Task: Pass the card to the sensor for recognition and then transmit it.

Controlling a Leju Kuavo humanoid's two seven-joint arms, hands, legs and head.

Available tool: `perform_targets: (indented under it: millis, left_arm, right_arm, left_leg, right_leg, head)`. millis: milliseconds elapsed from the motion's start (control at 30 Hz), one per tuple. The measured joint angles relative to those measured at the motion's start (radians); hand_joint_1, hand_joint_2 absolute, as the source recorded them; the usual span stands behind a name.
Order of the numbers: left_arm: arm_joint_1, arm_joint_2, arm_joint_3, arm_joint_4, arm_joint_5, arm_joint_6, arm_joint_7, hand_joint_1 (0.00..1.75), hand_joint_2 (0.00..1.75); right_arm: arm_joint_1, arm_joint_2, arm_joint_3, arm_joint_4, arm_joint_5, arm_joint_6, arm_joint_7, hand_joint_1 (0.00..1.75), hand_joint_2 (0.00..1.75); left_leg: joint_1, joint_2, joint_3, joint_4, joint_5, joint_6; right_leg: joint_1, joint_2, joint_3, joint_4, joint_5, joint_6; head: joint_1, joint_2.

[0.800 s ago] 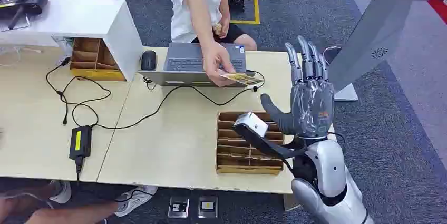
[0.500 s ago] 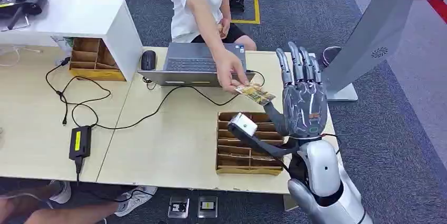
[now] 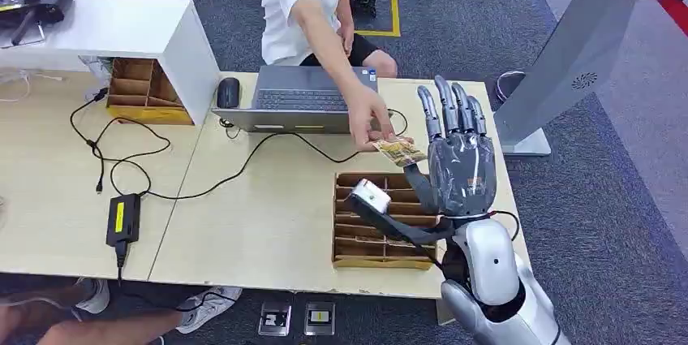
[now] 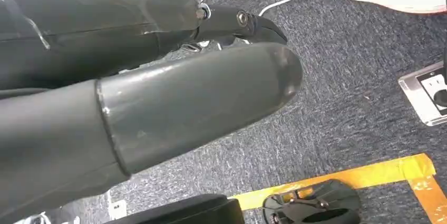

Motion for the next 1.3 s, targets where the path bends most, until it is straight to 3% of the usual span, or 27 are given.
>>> perform_targets:
  millis: [800, 967, 1300]
  left_arm:
    - [0.004, 0.000, -0.019, 0.000, -0.009, 0.001, 0.007, 0.00, 0.00]
    - [0.004, 0.000, -0.019, 0.000, -0.009, 0.002, 0.007, 0.00, 0.00]
    - [0.004, 0.000, -0.019, 0.000, -0.011, 0.002, 0.007, 0.00, 0.00]
  right_arm:
    - [0.040, -0.008, 0.010, -0.061, -0.043, 0.051, -0.014, 1.75, 1.75]
    - [0.049, -0.009, 0.010, -0.082, -0.159, 0.047, -0.051, 1.75, 1.75]
    - [0.077, -0.010, 0.008, -0.118, -0.510, 0.027, -0.119, 1.75, 1.75]
  left_leg:
    - [0.000, 0.001, 0.000, 0.000, -0.001, 0.001]
    - [0.000, 0.001, 0.000, 0.000, -0.001, 0.001]
    - [0.000, 0.001, 0.000, 0.000, -0.002, 0.001]
  right_leg:
    - [0.000, 0.001, 0.000, 0.000, -0.001, 0.000]
    - [0.000, 0.000, 0.000, 0.000, -0.001, 0.000]
    - [0.000, 0.000, 0.000, 0.000, -0.001, 0.000]
  head:
    - [0.000, 0.000]
    - [0.000, 0.000]
    - [0.000, 0.000]
